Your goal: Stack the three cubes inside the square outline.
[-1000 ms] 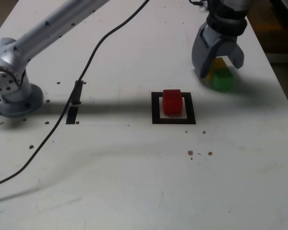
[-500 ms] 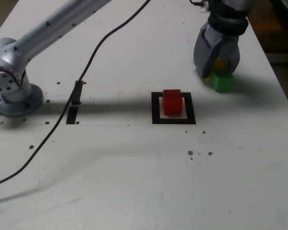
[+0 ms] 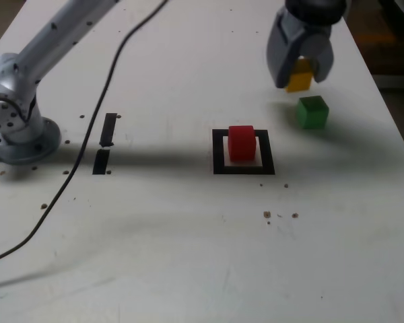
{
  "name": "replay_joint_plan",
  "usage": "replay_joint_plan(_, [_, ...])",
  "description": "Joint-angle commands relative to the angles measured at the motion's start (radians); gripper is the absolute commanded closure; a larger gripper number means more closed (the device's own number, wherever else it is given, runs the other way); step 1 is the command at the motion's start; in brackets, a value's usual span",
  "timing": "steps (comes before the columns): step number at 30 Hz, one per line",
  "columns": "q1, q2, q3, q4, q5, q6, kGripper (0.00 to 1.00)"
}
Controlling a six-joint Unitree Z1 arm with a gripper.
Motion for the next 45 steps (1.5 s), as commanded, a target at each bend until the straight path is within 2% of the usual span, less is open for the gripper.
replay_joint_plan(1, [-0.018, -0.214, 0.055, 0.013, 0.001, -0.004, 0.71])
replay_joint_plan(7, [-0.105, -0.342, 0.256, 0.011, -0.026, -0.048, 0.71])
replay_joint_plan(16, [-0.24, -0.42, 0.445, -0.009, -0.05, -0.156, 0.71])
replay_joint_plan(23, [-0.252, -0.407, 0.465, -0.029, -0.068, -0.172, 0.71])
replay_joint_plan(38, [-0.252, -0.335, 0.547, -0.154, -0.099, -0.16, 0.71])
replay_joint_plan(45, [-0.247, -0.3, 0.552, -0.176, -0.105, -0.147, 0.71])
